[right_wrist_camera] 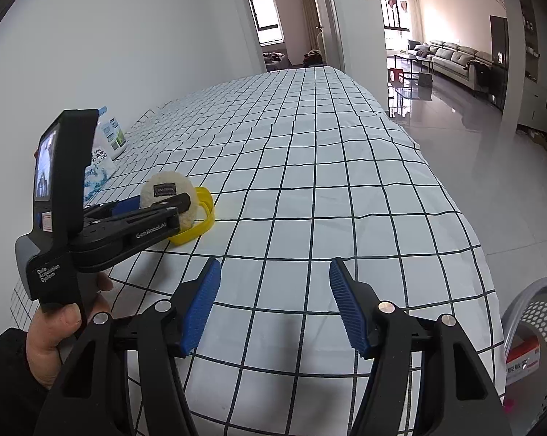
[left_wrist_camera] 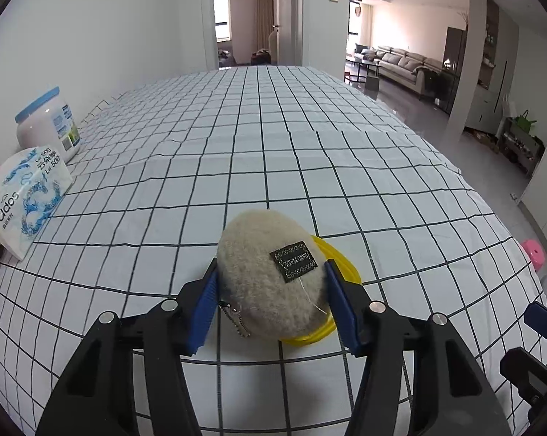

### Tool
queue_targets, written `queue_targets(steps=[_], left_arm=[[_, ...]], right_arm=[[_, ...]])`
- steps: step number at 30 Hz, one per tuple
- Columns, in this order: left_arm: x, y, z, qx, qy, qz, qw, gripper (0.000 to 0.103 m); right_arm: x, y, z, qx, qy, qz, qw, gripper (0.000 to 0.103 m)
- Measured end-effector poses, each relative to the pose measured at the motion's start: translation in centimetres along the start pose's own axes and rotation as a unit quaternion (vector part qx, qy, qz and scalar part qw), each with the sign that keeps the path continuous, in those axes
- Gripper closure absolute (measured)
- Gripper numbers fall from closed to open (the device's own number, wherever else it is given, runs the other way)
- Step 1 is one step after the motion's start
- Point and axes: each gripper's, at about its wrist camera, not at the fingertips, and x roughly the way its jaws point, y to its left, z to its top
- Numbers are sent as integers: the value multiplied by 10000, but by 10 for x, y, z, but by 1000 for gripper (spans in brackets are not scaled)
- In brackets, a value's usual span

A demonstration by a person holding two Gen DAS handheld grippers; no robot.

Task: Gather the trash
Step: 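Grasp the beige felt ball with the left gripper, then grasp the yellow plastic ring with the right gripper while the left holds the ball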

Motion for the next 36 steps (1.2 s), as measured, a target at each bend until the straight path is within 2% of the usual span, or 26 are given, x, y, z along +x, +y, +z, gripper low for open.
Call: queue_targets(steps=[14,22,25,34,36], left_arm=[[-33,20,11,34,-542,305,9981,49],[-43,34,16,-28,-625,421,9971,49],[-45,43,17,-153,-640,469,9967,49],[-43,74,24,-503,-665,799,9933,49],[-42,82,25,-588,-646,844,9926,49]], right_arm=[[21,21,16,-288,100,18,9995,43],[43,41,34,-540,225,205,9981,43],[55,49,41,-648,323,356,9967,36],[99,73,51,-848,739,540,9922,28],[107,79,52,-927,809,575,9907,24]])
